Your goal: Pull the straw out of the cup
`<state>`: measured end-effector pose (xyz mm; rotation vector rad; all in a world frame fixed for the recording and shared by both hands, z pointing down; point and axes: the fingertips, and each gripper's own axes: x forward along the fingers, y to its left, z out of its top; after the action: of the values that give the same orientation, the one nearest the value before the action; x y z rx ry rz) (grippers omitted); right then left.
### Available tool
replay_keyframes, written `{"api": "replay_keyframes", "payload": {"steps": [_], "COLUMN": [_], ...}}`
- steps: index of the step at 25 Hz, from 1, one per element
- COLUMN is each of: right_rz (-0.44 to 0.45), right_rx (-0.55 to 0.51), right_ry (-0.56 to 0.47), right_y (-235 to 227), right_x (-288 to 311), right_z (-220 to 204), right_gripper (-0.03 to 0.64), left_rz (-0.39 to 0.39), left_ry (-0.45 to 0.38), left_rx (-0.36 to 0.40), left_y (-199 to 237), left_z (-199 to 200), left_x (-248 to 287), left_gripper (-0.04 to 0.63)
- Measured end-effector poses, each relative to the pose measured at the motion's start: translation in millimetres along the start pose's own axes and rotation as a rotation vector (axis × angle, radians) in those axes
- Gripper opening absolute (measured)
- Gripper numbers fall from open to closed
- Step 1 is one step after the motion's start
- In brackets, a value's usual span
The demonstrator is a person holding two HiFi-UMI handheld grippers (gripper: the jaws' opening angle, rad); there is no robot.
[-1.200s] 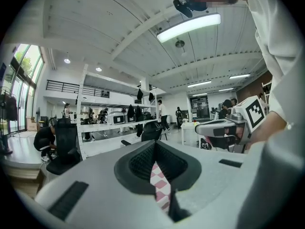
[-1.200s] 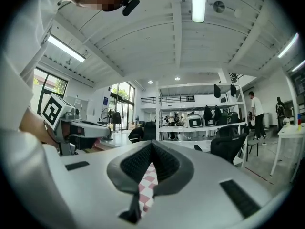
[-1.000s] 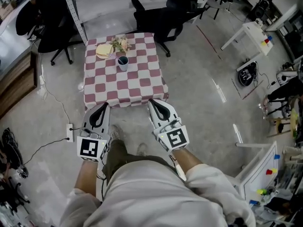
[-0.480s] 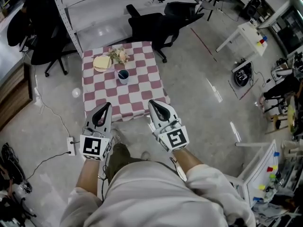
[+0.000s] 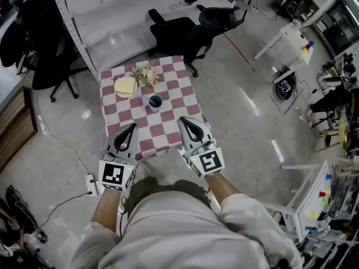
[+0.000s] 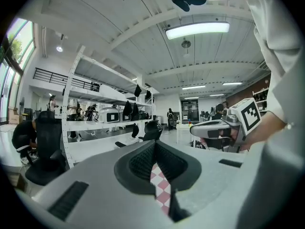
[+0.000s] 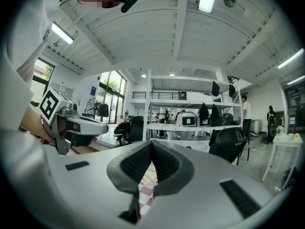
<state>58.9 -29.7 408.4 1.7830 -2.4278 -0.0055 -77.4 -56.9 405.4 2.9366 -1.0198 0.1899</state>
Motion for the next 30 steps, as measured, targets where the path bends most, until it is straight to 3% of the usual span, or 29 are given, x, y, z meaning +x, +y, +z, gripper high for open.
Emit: {"api": "replay_keyframes", "payload": {"steps": [9,12,15,30], "right_rz": [0.035,0.078,0.131,0.258], "right_rx": [0.006,0.001,-0.009,-0.005], "right_ry": [0.009,0.023,0.047,0.067], "right_y": [2.5,-0.9,-2.0,-21.5], "right_x": [32.8,42.5,48.0,70.5], "right_z": [-9.0,-17.1,-27.8,-47.4], "right_gripper": [0.017,0.043,0.118,0.201], "left_rz": [0.025,0.059,0.095,0.189], "left_ry": [0.024,0.034,0.04,0.08], "left_rx": [-0.009,-0.005,-0.011,-0.02], "left_y": [32.0,36.9,36.3,35.4], "left_z": [-9.8,-11.9,-11.2,-14.9], "left_x": [4.7,9.6,10.5,22.3], "left_gripper": [0.003,0.003,0.003,0.003]}}
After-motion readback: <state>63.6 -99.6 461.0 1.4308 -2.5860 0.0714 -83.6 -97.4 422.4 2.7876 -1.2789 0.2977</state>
